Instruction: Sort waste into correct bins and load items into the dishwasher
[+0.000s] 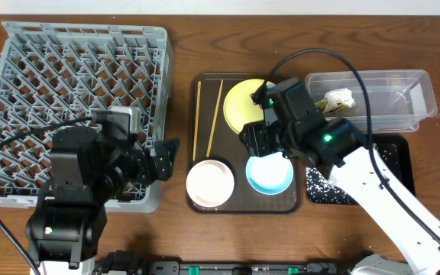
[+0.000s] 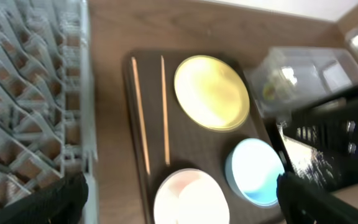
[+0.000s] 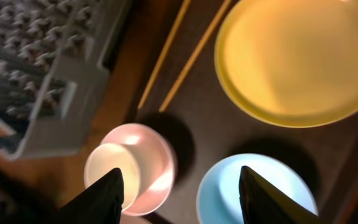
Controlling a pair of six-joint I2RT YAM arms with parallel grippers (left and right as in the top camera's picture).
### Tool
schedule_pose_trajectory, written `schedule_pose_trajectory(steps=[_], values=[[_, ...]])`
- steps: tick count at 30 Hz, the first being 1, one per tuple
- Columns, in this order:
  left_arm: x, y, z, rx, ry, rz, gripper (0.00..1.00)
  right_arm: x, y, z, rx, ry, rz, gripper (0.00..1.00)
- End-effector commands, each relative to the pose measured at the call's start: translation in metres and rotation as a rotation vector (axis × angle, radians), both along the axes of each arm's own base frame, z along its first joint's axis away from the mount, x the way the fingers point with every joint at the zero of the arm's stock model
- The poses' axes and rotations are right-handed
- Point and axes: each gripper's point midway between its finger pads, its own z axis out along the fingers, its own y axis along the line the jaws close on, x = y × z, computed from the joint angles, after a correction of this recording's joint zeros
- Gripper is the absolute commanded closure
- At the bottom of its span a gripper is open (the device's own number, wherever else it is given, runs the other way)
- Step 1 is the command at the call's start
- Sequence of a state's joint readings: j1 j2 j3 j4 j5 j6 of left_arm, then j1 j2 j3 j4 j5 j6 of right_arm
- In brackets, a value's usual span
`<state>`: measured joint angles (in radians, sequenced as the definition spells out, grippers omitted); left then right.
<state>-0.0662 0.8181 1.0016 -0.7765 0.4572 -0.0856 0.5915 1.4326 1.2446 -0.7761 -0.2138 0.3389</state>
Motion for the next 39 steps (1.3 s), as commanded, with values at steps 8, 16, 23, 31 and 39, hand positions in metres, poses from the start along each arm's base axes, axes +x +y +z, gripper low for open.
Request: schedule_pose_trajectory(steps=[8,16,23,31,39], values=[[-0.018,-0.006,-0.006,-0.026,0.080,-0.032,0.02,-0.050,0.035,-0.020,0.054,0.167,0.248,0.57],[-0.026,-0.006,-0.013,-0.029,0.124,-0.036,0.02,-0.073,0.065,-0.081,-0.076,0.279,0.319,0.61],[-0.029,0.025,-0.031,0.053,0.212,0.147,0.02,-0.080,0.073,-0.123,-0.147,0.355,0.326,0.73],[-0.025,0.019,-0.008,-0.137,0.198,0.148,0.02,-0.062,0.064,-0.113,-0.112,0.334,0.275,0.99],[-0.028,-0.013,0.050,-0.469,0.073,-0.113,0.02,-0.027,0.037,-0.024,0.172,0.197,0.277,0.99]])
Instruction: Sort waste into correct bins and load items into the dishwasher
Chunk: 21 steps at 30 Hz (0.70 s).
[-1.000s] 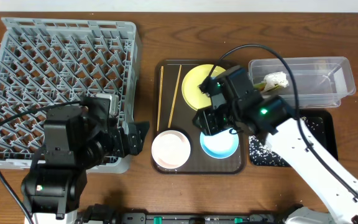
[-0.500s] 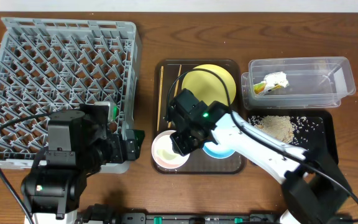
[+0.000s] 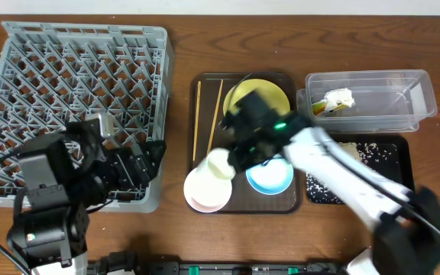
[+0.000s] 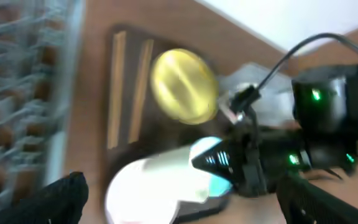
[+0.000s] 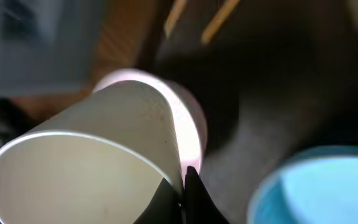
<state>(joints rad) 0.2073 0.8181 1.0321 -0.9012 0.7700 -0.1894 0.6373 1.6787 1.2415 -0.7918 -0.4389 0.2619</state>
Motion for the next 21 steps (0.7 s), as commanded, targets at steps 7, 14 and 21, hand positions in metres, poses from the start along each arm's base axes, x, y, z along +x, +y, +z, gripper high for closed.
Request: schedule_pose_trajectory(steps=[7,14,21], values=[[-0.036,-0.057,0.090,-0.414,-0.250,-0.497,0.02,0.005,-0.023,0.174,0.656,-0.267,0.188,0.99],[-0.042,-0.060,0.095,-0.485,-0.229,-0.554,0.02,-0.032,-0.013,0.234,0.961,-0.336,0.469,0.99],[-0.050,-0.072,0.095,-0.503,-0.200,-0.609,0.02,-0.039,0.000,0.249,1.002,-0.365,0.531,0.99]])
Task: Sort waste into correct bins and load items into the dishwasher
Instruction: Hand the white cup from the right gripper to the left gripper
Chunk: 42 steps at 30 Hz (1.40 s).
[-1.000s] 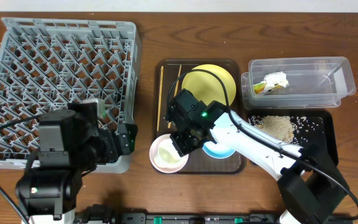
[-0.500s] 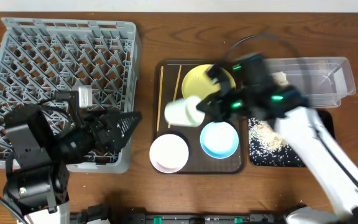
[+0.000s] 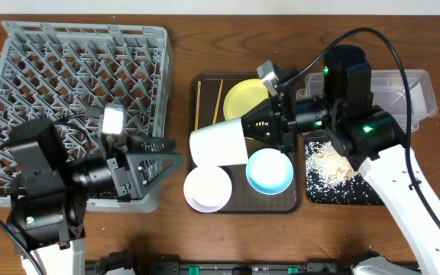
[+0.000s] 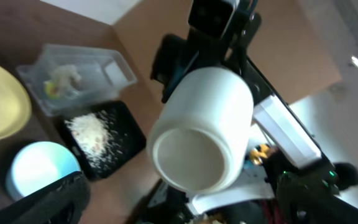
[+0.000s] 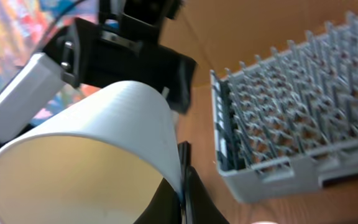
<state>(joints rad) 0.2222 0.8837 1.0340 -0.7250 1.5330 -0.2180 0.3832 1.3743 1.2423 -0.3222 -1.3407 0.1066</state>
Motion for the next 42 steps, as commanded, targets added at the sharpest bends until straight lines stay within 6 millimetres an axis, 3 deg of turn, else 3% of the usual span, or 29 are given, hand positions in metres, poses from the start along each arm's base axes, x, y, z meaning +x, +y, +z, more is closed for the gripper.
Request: schedule_pose_trajectory(steps=[1,10,20,27,33,36,38,42], values=[[-0.011,-0.008,0.011,-0.021,-0.020,-0.064,0.02,-0.021,0.009,0.010,0.033,0.019,0.106,0.99],[-0.019,-0.018,0.012,-0.019,-0.025,-0.119,0.02,-0.030,0.038,0.000,-0.023,-0.002,0.074,0.99],[-0.027,-0.027,0.012,-0.020,-0.024,-0.171,0.09,-0.009,0.045,-0.009,-0.071,-0.037,-0.053,0.99],[-0.030,-0.029,0.012,-0.020,-0.023,-0.188,0.24,-0.009,0.046,-0.006,-0.059,-0.055,-0.053,0.99],[-0.021,-0.028,0.005,0.016,-0.019,-0.139,0.43,-0.010,0.046,-0.005,-0.058,-0.048,-0.045,0.99],[-0.012,-0.025,-0.002,0.057,-0.013,-0.083,0.43,-0.011,0.046,-0.005,-0.056,-0.048,-0.042,0.98],[-0.006,-0.024,-0.006,0.081,-0.008,-0.049,0.43,-0.011,0.046,-0.005,-0.057,-0.048,-0.042,0.92],[0.008,-0.017,-0.018,0.147,0.010,0.041,0.43,-0.004,0.041,-0.005,-0.056,-0.048,-0.063,0.57]])
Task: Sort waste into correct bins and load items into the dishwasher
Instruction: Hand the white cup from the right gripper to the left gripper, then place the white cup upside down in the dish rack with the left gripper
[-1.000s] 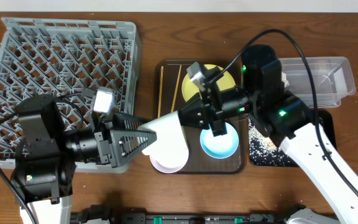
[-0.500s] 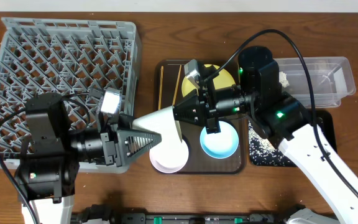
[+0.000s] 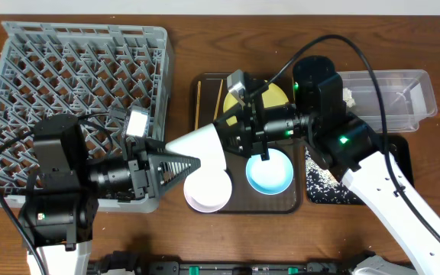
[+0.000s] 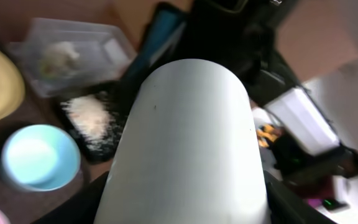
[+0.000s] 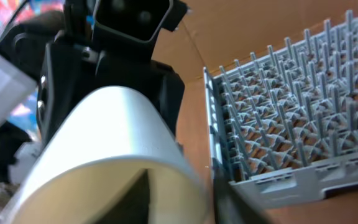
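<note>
A white cup point(image 3: 205, 145) lies on its side in the air over the left of the dark tray point(image 3: 239, 205). My right gripper point(image 3: 235, 136) is shut on its rim, one finger inside the mouth point(image 5: 145, 193). My left gripper point(image 3: 193, 159) has the cup's closed end between its fingers, which press its sides. The cup point(image 4: 185, 137) fills the left wrist view. The grey dish rack point(image 3: 75, 84) stands at the left. On the tray are a pale pink bowl point(image 3: 207, 191), a blue bowl point(image 3: 270, 172), a yellow plate point(image 3: 277, 95) and two chopsticks point(image 3: 198, 114).
A clear container point(image 3: 388, 92) with a food scrap point(image 3: 348, 95) stands at the back right. A black tray point(image 3: 323, 183) with spilled rice lies in front of it, partly under my right arm. The rack's near corner point(image 5: 278, 118) shows in the right wrist view.
My right gripper brought the cup left and lower. The left gripper, then open and short of the cup, now has the cup's closed end between its fingers, and they have drawn in against it.
At first my right gripper hung open over the tray, with the cup standing in the pink bowl. Then it was shut on the tilted cup's rim at the bowl. Then it held the cup sideways in the air facing the open left gripper. Now both hold it.
</note>
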Controlling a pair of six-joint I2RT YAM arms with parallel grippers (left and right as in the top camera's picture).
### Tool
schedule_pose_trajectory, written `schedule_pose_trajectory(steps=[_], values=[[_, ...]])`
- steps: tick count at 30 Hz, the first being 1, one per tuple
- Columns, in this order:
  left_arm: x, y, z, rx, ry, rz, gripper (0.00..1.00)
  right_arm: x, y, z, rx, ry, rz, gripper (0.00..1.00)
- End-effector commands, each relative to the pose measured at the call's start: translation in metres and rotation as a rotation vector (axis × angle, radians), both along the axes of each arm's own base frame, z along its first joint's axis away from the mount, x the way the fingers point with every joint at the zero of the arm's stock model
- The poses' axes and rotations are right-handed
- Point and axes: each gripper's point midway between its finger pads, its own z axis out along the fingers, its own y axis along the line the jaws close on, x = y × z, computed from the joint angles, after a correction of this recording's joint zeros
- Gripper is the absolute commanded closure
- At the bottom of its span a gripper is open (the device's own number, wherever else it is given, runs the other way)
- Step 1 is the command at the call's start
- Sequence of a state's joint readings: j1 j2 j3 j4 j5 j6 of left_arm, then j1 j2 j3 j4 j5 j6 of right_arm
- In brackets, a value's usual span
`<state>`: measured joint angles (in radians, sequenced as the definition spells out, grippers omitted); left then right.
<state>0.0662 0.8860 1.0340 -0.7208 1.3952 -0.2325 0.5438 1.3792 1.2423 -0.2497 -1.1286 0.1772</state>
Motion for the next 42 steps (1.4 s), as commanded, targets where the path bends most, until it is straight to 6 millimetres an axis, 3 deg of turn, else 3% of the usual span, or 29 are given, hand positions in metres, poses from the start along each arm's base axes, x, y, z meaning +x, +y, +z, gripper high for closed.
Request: schedule_pose_trajectory(steps=[1,8,15,18,21,24,30,42], values=[[0.017,0.009,-0.010,0.100,-0.002,0.127,0.43,0.010,-0.006,0.002,0.002,-0.020,-0.037,0.54],[0.045,0.070,-0.083,0.475,0.200,0.527,0.44,0.056,-0.058,0.005,-0.002,0.067,-0.219,0.43],[0.033,0.163,-0.129,0.928,0.341,0.892,0.43,0.063,-0.083,-0.029,-0.118,0.162,-0.313,0.41],[0.022,0.190,-0.135,1.069,0.375,0.981,0.43,0.066,-0.086,-0.047,-0.198,0.177,-0.369,0.41],[0.022,0.194,-0.138,1.076,0.409,1.009,0.43,0.066,-0.084,-0.057,-0.246,0.175,-0.395,0.40],[0.020,0.199,-0.145,1.113,0.451,1.011,0.43,0.064,-0.079,-0.058,-0.254,0.169,-0.388,0.39],[0.017,0.231,-0.150,1.193,0.564,1.226,0.42,0.060,-0.076,-0.061,-0.269,0.157,-0.373,0.39],[0.025,0.284,-0.145,1.118,0.659,1.554,0.42,0.054,-0.079,-0.068,-0.295,0.182,-0.364,0.38]])
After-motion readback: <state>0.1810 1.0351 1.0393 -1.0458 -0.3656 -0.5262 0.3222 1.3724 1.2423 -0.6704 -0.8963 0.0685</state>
